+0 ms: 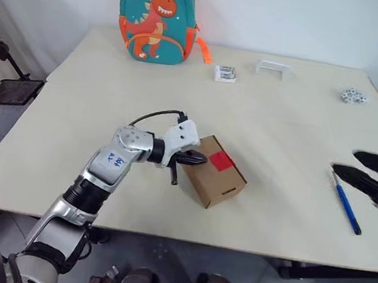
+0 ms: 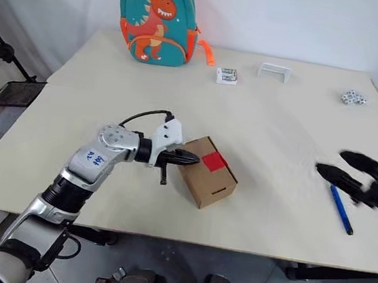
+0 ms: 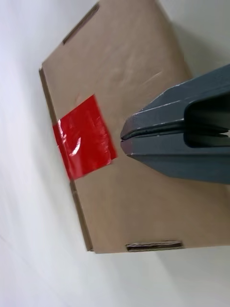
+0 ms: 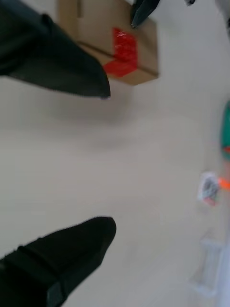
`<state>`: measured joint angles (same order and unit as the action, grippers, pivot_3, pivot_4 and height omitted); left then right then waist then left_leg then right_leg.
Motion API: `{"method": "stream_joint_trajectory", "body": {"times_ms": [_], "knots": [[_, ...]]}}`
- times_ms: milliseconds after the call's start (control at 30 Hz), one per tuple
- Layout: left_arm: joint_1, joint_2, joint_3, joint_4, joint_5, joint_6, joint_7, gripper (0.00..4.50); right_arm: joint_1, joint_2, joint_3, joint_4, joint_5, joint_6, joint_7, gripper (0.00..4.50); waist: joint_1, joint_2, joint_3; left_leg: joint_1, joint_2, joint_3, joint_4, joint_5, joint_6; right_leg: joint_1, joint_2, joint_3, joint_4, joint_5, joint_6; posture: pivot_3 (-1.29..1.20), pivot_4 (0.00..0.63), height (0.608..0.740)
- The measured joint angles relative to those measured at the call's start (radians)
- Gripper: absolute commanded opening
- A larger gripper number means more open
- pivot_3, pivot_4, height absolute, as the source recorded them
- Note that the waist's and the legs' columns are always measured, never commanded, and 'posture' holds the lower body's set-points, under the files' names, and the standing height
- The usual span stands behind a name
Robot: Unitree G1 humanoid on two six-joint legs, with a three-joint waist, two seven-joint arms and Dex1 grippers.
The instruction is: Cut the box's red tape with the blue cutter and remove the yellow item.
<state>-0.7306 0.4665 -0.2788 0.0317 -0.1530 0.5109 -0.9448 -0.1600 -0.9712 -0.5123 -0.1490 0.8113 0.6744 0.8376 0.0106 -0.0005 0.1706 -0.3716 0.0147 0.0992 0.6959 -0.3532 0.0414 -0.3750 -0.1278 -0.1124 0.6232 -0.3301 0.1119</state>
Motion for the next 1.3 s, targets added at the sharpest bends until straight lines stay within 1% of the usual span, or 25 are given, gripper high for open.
{"method": "stream_joint_trajectory", "body": {"times_ms": [67, 100, 167, 233, 300, 333, 433, 567, 667, 733, 867, 1067, 1300], "knots": [[0.008, 0.04, 0.031, -0.004, -0.009, 0.001, -0.019, 0.0, -0.05, 0.041, 0.097, 0.004, -0.061, -0.027, -0.026, 2.58, -0.001, 0.0, 0.0, -0.001, -0.001, 0.0, 0.0, 0.0, 0.0, -0.001, 0.0, -0.001, 0.0, 0.0, 0.0, 0.0, 0.15, 0.74], [0.017, 0.07, 0.048, -0.01, -0.013, 0.005, -0.026, 0.0, -0.075, 0.062, 0.157, 0.02, -0.114, -0.059, -0.039, 2.3, -0.001, 0.0, 0.0, -0.001, -0.001, 0.0, 0.0, 0.0, 0.0, -0.001, 0.0, -0.001, 0.0, 0.0, 0.0, 0.0, 0.15, 0.74], [0.036, 0.12, 0.082, -0.015, -0.018, 0.017, -0.035, 0.0, -0.105, 0.095, 0.246, 0.071, -0.211, -0.123, -0.053, 1.56, 0.004, 0.001, 0.001, -0.002, -0.004, -0.001, 0.0, 0.0, 0.0, -0.001, 0.002, -0.003, 0.0, 0.0, 0.0, 0.0, 0.15, 0.74], [0.055, 0.163, 0.099, -0.017, -0.019, 0.037, -0.044, 0.0, -0.144, 0.137, 0.312, 0.137, -0.293, -0.185, -0.067, 0.86, 0.01, 0.001, 0.001, -0.003, -0.004, -0.001, 0.001, 0.0, 0.001, -0.001, 0.002, -0.004, 0.001, 0.0, 0.0, 0.0, 0.15, 0.74], [0.07, 0.18, 0.102, -0.021, -0.019, 0.054, -0.053, 0.0, -0.18, 0.172, 0.351, 0.187, -0.35, -0.234, -0.078, 0.17, 0.014, 0.001, 0.001, -0.004, -0.005, -0.002, 0.001, -0.001, 0.001, -0.001, 0.001, -0.004, 0.001, 0.0, 0.0, 0.0, 0.15, 0.74], [0.081, 0.188, 0.102, -0.025, -0.019, 0.061, -0.055, 0.0, -0.206, 0.198, 0.363, 0.217, -0.373, -0.258, -0.084, 0.03, 0.013, 0.001, 0.001, -0.004, -0.005, -0.003, 0.002, -0.001, 0.002, -0.001, 0.002, -0.004, 0.001, 0.0, 0.0, 0.0, 0.15, 0.74], [0.133, 0.19, 0.083, -0.061, -0.022, 0.099, -0.062, 0.0, -0.269, 0.267, 0.428, 0.326, -0.45, -0.342, -0.082, 0.03, 0.01, 0.001, 0.001, -0.005, -0.005, -0.003, 0.001, -0.001, 0.001, -0.001, 0.002, -0.005, 0.001, 0.0, 0.0, 0.0, 0.15, 0.74], [0.157, 0.137, 0.061, -0.065, -0.03, 0.119, -0.046, 0.0, -0.292, 0.338, 0.517, 0.422, -0.511, -0.372, -0.041, 0.03, 0.011, 0.001, 0.002, -0.005, -0.005, -0.004, 0.002, -0.001, 0.001, -0.001, 0.002, -0.005, 0.002, 0.0, 0.0, 0.0, 0.15, 0.74], [0.153, 0.08, 0.039, -0.063, -0.027, 0.137, -0.013, 0.0, -0.307, 0.369, 0.55, 0.423, -0.526, -0.369, -0.018, 0.03, 0.008, 0.001, 0.001, -0.005, -0.005, -0.004, 0.002, -0.001, 0.001, -0.001, 0.002, -0.005, 0.002, 0.0, 0.0, 0.0, 0.15, 0.74], [0.152, 0.044, 0.014, -0.064, -0.026, 0.145, 0.005, 0.0, -0.308, 0.381, 0.57, 0.395, -0.538, -0.364, -0.008, 0.03, 0.007, 0.001, 0.001, -0.005, -0.004, -0.004, 0.002, 0.0, 0.001, -0.001, 0.003, -0.005, 0.003, 0.0, 0.0, 0.0, 0.15, 0.74], [0.139, 0.037, 0.003, -0.064, -0.019, 0.156, 0.026, 0.0, -0.279, 0.384, 0.583, 0.318, -0.535, -0.316, 0.025, 0.03, -0.002, 0.001, 0.001, -0.004, -0.003, -0.004, 0.002, 0.0, 0.001, -0.001, 0.004, -0.005, 0.003, 0.0, 0.0, 0.0, 0.15, 0.74], [0.105, 0.017, -0.003, -0.044, -0.006, 0.156, 0.043, 0.0, -0.192, 0.321, 0.601, 0.121, -0.532, -0.21, 0.08, 0.03, -0.007, 0.001, 0.001, -0.004, -0.004, -0.004, 0.002, 0.0, 0.001, -0.001, 0.003, -0.005, 0.003, 0.0, 0.0, 0.0, 0.15, 0.74], [0.091, 0.001, -0.014, -0.011, 0.001, 0.151, 0.049, 0.0, -0.131, 0.294, 0.607, -0.034, -0.523, -0.087, 0.067, 0.03, -0.007, 0.001, 0.002, -0.004, -0.004, -0.004, 0.002, 0.0, 0.001, -0.001, 0.003, -0.005, 0.002, 0.0, 0.0, 0.0, 0.15, 0.74]]}}
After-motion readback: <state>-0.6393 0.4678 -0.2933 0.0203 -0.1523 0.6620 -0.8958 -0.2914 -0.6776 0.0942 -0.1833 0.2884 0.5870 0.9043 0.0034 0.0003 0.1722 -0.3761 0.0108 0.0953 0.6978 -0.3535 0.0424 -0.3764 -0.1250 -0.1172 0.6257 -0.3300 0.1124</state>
